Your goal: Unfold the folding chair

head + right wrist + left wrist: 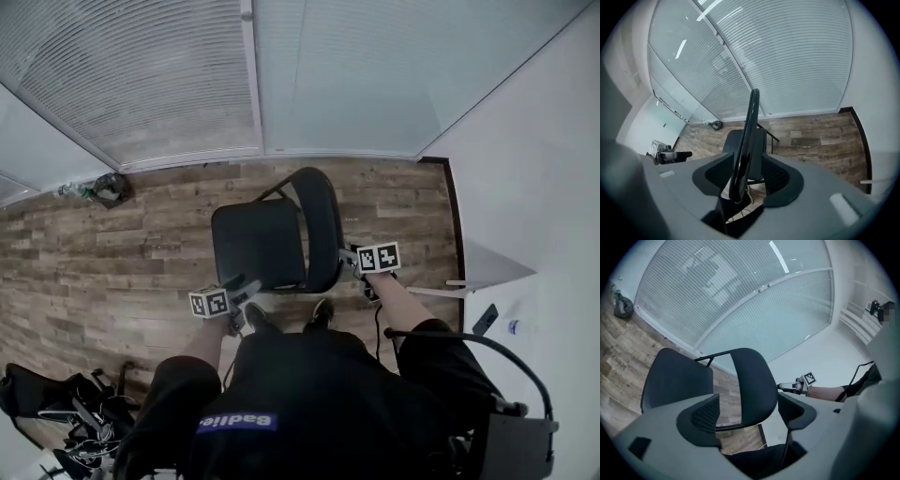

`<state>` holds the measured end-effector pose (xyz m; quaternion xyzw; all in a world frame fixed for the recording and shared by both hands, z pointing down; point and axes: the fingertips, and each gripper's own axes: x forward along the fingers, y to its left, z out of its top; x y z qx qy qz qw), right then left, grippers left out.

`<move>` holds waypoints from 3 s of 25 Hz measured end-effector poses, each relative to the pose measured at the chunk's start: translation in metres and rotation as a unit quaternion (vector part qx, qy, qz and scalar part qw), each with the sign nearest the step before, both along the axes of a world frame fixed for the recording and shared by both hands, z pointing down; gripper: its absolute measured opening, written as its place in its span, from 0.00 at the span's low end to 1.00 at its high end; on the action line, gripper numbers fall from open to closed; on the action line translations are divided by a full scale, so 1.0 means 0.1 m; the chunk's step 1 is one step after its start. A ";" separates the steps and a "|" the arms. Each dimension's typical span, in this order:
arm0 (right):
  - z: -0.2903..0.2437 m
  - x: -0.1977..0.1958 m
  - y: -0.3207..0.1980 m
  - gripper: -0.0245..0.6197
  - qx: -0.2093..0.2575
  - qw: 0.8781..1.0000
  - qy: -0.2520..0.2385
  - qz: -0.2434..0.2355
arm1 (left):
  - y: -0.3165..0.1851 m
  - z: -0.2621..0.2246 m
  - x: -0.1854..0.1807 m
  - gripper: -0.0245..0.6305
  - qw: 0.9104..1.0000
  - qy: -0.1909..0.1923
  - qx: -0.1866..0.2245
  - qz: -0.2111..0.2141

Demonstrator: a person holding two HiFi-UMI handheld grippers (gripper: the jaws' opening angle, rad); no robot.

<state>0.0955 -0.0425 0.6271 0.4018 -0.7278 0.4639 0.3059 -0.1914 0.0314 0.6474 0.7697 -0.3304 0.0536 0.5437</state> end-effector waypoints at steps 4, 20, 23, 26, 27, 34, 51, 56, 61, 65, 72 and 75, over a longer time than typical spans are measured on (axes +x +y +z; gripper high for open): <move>-0.31 0.05 0.10 0.31 0.028 0.999 -0.025 0.011 | -0.04 -0.58 0.39 0.61 0.998 0.029 0.049 0.019; -1.73 -0.75 0.55 0.14 0.244 0.952 -0.151 -0.102 | -0.04 -2.42 1.36 0.60 0.967 0.065 0.223 0.107; -2.06 -0.89 0.60 0.13 0.281 0.937 -0.169 -0.122 | 0.00 -2.75 1.48 0.60 0.955 0.060 0.262 0.128; -2.36 -0.99 0.61 0.12 0.311 0.923 -0.186 -0.132 | 0.00 -3.02 1.51 0.60 0.945 0.061 0.295 0.130; -2.45 -1.02 0.62 0.12 0.319 0.918 -0.192 -0.134 | 0.01 -3.10 1.52 0.60 0.942 0.062 0.303 0.130; -3.05 -1.17 0.75 0.10 0.367 0.890 -0.225 -0.148 | 0.08 -3.58 1.51 0.53 0.921 0.055 0.364 0.126; -3.43 -1.22 0.88 0.05 0.410 0.862 -0.243 -0.175 | 0.21 -3.71 1.45 0.11 0.892 -0.016 0.435 0.122; -3.39 -1.26 0.96 0.04 0.416 0.856 -0.242 -0.185 | 0.24 -3.61 1.42 0.05 0.890 -0.032 0.442 0.106; -3.33 -1.29 1.03 0.04 0.422 0.852 -0.242 -0.192 | 0.31 -3.53 1.43 0.04 0.893 -0.037 0.437 0.106; -3.31 -1.32 1.06 0.04 0.422 0.851 -0.243 -0.195 | 0.35 -3.52 1.43 0.05 0.890 -0.035 0.442 0.104; -3.29 -1.40 1.08 0.04 0.418 0.851 -0.241 -0.209 | 0.33 -3.54 1.40 0.04 0.891 -0.033 0.443 0.099; -3.29 -1.43 1.08 0.04 0.418 0.850 -0.238 -0.214 | 0.33 -3.55 1.37 0.04 0.890 -0.033 0.443 0.100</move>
